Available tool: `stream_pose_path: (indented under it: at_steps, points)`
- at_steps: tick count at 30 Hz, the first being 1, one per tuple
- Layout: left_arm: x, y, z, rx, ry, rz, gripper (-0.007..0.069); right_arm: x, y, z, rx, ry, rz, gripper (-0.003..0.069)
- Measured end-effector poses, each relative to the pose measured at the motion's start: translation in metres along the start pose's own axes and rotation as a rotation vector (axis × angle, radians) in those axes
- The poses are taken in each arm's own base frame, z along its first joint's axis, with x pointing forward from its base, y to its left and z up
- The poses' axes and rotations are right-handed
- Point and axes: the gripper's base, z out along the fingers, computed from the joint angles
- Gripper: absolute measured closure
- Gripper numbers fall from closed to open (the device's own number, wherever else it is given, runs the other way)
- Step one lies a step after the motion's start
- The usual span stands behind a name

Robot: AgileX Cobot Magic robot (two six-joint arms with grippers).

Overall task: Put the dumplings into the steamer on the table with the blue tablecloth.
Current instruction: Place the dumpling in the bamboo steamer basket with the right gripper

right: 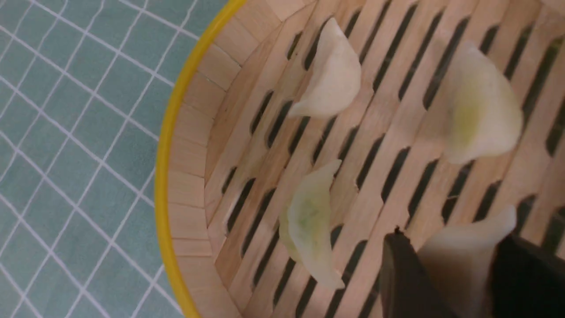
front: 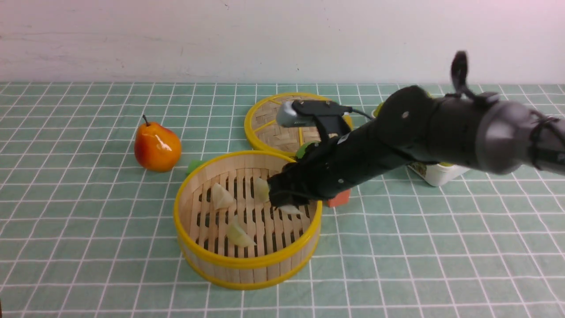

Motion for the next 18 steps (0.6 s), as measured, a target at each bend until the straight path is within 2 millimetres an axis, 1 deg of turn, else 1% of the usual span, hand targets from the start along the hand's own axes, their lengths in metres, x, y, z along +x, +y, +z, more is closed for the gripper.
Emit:
stream_pose_path:
  at_steps: [3,5,9,11,12,13,14,15,16,18]
  points:
    - [0.000,0.000,0.000,0.000,0.000,0.000,0.0575,0.008,-0.006,0.019,0.018,0.014,0.012,0.0417]
    - [0.000,0.000,0.000,0.000,0.000,0.000,0.0575,0.012,-0.011,0.027,0.026,0.030,0.018,0.0396]
    - [0.000,0.000,0.000,0.000,-0.001,0.000,0.0575,0.011,-0.012,0.030,0.026,0.012,0.042,0.0294]
    - [0.000,0.000,0.000,0.000,-0.001,0.000,0.0575,0.010,-0.011,0.029,0.023,0.008,0.046,0.0268]
    - [0.000,0.000,0.000,0.001,-0.002,0.000,0.0575,0.007,-0.009,0.024,0.017,-0.001,0.045,0.0231]
    - [0.000,0.000,0.000,0.001,-0.002,0.000,0.0573,0.005,-0.007,0.018,0.013,-0.008,0.043,0.0219]
    - [0.000,0.000,0.000,0.001,-0.002,0.000,0.0571,0.002,-0.005,0.011,0.006,-0.016,0.039,0.0214]
    - [0.000,0.000,0.000,0.001,-0.002,0.000,0.0569,-0.005,-0.001,-0.006,-0.006,-0.036,0.026,0.0211]
    - [0.000,0.000,0.000,0.001,-0.002,0.000,0.0568,-0.007,0.000,-0.013,-0.009,-0.042,0.020,0.0213]
    - [0.000,0.000,0.000,0.001,-0.002,0.000,0.0568,-0.026,0.010,-0.064,-0.023,-0.126,-0.029,0.0239]
